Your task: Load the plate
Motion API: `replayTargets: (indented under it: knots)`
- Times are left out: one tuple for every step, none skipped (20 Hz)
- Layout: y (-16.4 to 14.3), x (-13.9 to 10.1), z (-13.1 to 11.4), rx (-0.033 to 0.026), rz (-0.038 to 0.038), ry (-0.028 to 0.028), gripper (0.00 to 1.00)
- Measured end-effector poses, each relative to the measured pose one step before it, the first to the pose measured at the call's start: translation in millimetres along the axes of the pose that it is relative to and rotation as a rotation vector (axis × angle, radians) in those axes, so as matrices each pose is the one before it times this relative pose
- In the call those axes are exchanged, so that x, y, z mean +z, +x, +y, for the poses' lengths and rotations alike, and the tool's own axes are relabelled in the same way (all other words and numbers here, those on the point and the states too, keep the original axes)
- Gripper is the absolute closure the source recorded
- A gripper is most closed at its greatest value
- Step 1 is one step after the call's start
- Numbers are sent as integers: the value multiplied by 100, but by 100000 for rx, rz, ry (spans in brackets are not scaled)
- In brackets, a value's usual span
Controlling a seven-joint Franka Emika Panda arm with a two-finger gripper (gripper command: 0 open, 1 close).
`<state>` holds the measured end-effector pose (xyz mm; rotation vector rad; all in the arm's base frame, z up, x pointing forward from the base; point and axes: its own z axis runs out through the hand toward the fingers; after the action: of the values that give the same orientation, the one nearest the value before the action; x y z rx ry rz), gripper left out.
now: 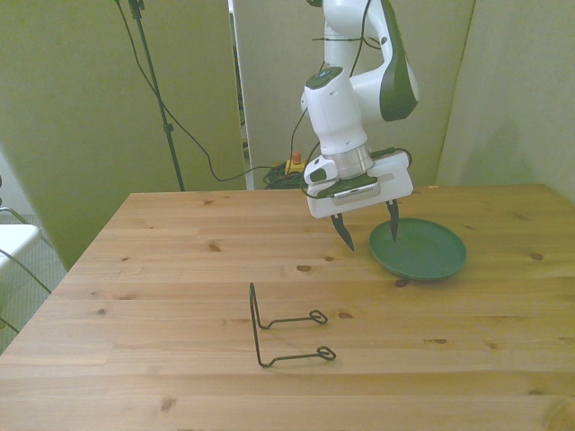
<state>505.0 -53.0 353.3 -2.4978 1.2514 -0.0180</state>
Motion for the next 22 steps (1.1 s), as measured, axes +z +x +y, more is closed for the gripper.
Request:
replayTargets:
  knots:
    - [3,125,26,519,-648,810,0]
    - [8,76,9,528,-506,753,0]
    - [-1,30,-4,685,-487,870,0]
    - [-2,8,-5,509,-318,618,0]
    - [2,16,1,395,-239,425,0]
    - [9,42,11,183,-160,157,0]
    - [29,73,11,233,-126,129,0]
    - [35,30,-61,255,-8,296,0]
    - [6,54,-90,312,0,418,100]
    - [-11,51,-97,30,123,230,100]
    - [-47,46,-83,-171,187,89,100]
    - [-56,35,-56,-155,10,-2,100]
    - [-40,21,-38,-101,-16,-4,100]
    - [-16,15,-16,-44,-22,-16,100]
    - [1,6,-2,-2,-15,-11,100]
    - [4,6,-3,2,-9,-8,100]
    - [6,48,20,35,-71,-83,100]
    - [12,58,20,42,-89,-99,100]
    - [7,70,14,14,-173,-159,100]
    - [1,76,-3,12,-325,-195,100]
    - [17,69,-13,7,-210,-141,100]
    - [9,65,-3,-30,-176,-131,100]
